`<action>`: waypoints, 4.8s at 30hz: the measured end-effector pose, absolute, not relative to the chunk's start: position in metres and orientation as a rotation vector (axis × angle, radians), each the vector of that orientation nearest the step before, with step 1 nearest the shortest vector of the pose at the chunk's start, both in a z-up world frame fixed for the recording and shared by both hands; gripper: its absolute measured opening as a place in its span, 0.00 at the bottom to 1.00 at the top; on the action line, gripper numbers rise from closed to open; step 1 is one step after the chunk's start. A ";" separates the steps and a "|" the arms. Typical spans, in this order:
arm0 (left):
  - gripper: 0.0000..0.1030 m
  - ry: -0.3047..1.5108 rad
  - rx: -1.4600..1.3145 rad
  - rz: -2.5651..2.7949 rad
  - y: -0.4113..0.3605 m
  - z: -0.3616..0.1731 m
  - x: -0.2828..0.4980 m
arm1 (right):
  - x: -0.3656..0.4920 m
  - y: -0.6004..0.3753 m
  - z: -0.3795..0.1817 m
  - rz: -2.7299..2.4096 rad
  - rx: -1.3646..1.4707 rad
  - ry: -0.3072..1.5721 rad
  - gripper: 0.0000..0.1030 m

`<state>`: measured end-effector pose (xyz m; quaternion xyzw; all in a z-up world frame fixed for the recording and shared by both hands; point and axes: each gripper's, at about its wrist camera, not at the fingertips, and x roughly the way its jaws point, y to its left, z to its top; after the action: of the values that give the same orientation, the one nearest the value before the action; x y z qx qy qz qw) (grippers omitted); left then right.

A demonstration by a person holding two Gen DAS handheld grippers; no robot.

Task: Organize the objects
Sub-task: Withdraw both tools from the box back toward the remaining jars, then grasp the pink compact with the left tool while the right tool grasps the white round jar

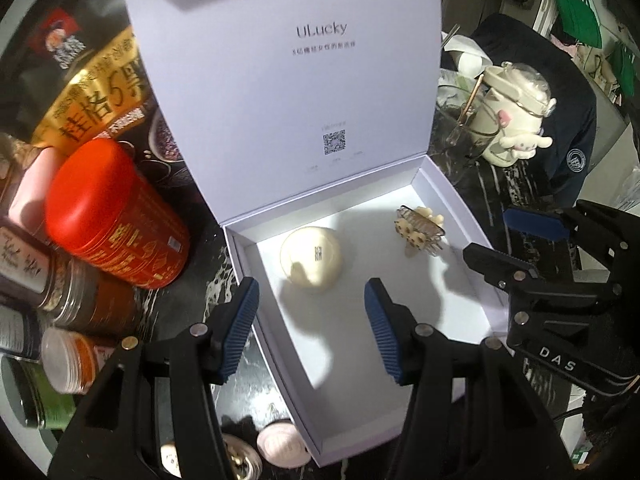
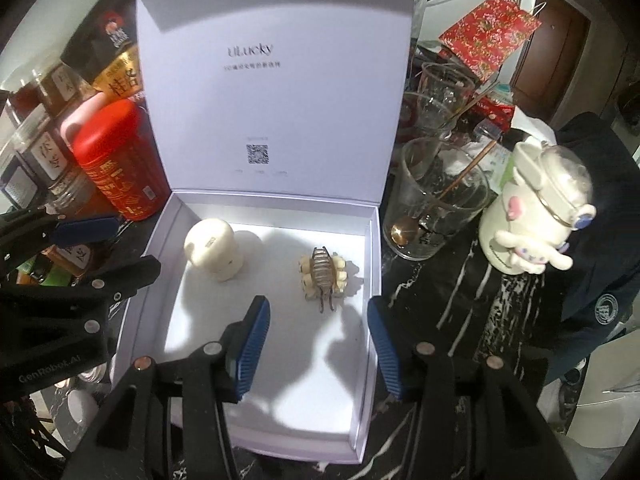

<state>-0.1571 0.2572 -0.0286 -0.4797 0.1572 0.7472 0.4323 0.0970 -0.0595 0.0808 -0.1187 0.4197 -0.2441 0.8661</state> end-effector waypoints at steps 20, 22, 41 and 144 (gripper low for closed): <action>0.74 0.377 -1.138 1.930 0.193 0.021 -0.130 | 0.029 -0.020 0.090 -0.602 -0.263 0.819 0.71; 0.74 0.364 -1.138 1.948 0.189 0.023 -0.125 | 0.020 -0.018 0.090 -0.599 -0.256 0.812 0.71; 0.75 0.285 -1.181 2.003 0.153 0.027 -0.057 | -0.056 -0.007 0.078 -0.555 -0.234 0.808 0.71; 0.75 0.020 -1.635 2.000 -0.050 -0.150 -0.138 | 0.127 0.167 -0.116 -0.344 0.012 1.210 0.71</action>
<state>-0.1376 -0.0499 -0.1505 -0.6084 0.0075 0.7442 0.2757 0.1271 0.1669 -0.1157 0.0056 0.5659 -0.1608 0.8086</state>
